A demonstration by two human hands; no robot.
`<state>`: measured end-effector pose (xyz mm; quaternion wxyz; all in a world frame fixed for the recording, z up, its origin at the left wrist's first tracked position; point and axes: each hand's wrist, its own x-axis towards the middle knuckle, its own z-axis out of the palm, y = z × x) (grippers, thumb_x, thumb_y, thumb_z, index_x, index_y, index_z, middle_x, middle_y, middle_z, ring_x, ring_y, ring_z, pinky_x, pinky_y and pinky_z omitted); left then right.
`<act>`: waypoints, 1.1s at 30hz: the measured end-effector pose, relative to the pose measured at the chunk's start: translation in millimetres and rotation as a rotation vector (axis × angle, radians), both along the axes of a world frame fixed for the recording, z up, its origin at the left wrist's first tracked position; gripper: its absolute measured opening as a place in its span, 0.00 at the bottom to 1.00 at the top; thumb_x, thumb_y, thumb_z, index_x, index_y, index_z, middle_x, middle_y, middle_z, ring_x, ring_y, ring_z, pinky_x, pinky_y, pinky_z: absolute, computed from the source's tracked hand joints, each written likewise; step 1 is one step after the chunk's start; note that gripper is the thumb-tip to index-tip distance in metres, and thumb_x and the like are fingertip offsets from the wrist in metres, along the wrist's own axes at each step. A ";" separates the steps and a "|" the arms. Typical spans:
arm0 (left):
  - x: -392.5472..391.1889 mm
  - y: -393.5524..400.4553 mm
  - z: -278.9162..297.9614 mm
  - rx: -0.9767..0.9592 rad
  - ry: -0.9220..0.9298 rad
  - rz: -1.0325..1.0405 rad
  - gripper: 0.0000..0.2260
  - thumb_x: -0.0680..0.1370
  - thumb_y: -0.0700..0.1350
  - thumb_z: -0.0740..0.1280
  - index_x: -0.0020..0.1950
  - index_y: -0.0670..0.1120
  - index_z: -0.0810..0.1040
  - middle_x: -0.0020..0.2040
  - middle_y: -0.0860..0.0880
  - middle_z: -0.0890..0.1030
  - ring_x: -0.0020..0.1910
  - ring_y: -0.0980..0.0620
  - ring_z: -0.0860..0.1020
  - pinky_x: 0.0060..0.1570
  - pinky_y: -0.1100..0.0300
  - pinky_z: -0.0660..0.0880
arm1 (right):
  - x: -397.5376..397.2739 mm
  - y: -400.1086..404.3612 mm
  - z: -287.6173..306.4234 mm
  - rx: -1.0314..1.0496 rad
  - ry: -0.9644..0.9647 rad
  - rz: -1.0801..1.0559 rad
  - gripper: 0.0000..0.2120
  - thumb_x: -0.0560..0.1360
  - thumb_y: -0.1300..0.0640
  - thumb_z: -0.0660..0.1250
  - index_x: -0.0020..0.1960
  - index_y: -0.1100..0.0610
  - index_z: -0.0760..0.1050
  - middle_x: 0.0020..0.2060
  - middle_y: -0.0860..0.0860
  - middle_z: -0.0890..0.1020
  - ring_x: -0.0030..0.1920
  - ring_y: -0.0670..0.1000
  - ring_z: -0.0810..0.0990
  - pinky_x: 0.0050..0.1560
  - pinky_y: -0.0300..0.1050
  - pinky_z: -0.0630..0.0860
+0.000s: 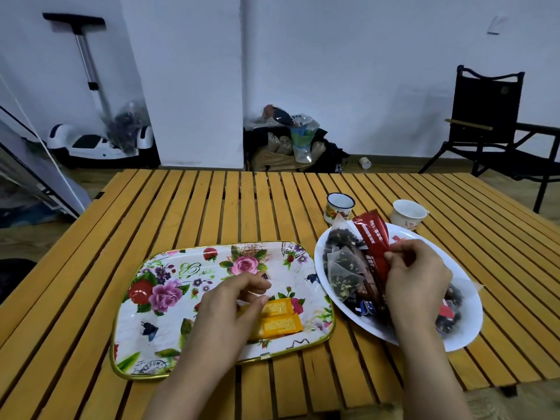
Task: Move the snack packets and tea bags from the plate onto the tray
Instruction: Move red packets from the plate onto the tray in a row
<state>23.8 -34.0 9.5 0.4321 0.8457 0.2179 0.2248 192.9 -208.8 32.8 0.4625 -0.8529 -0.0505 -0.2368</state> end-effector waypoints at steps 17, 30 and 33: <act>-14.6 26.6 9.7 -0.073 0.003 0.100 0.13 0.73 0.42 0.72 0.52 0.58 0.81 0.47 0.59 0.83 0.48 0.63 0.80 0.45 0.57 0.80 | -56.0 81.7 -1.3 -0.494 -0.115 0.908 0.09 0.71 0.66 0.66 0.42 0.52 0.78 0.42 0.44 0.77 0.45 0.50 0.77 0.48 0.52 0.75; -15.1 40.2 -11.7 0.241 0.355 0.050 0.19 0.79 0.49 0.61 0.71 0.55 0.69 0.71 0.57 0.68 0.68 0.54 0.68 0.68 0.53 0.66 | -57.1 86.9 -24.7 -0.695 0.198 0.942 0.18 0.77 0.59 0.62 0.66 0.47 0.74 0.61 0.46 0.76 0.61 0.51 0.75 0.61 0.50 0.73; -14.4 37.7 -14.8 0.256 0.385 0.009 0.20 0.79 0.47 0.62 0.71 0.56 0.67 0.70 0.58 0.68 0.67 0.55 0.68 0.67 0.58 0.67 | -57.1 85.6 -22.2 -0.720 0.237 0.934 0.20 0.77 0.59 0.63 0.66 0.46 0.73 0.62 0.46 0.77 0.61 0.51 0.75 0.61 0.51 0.73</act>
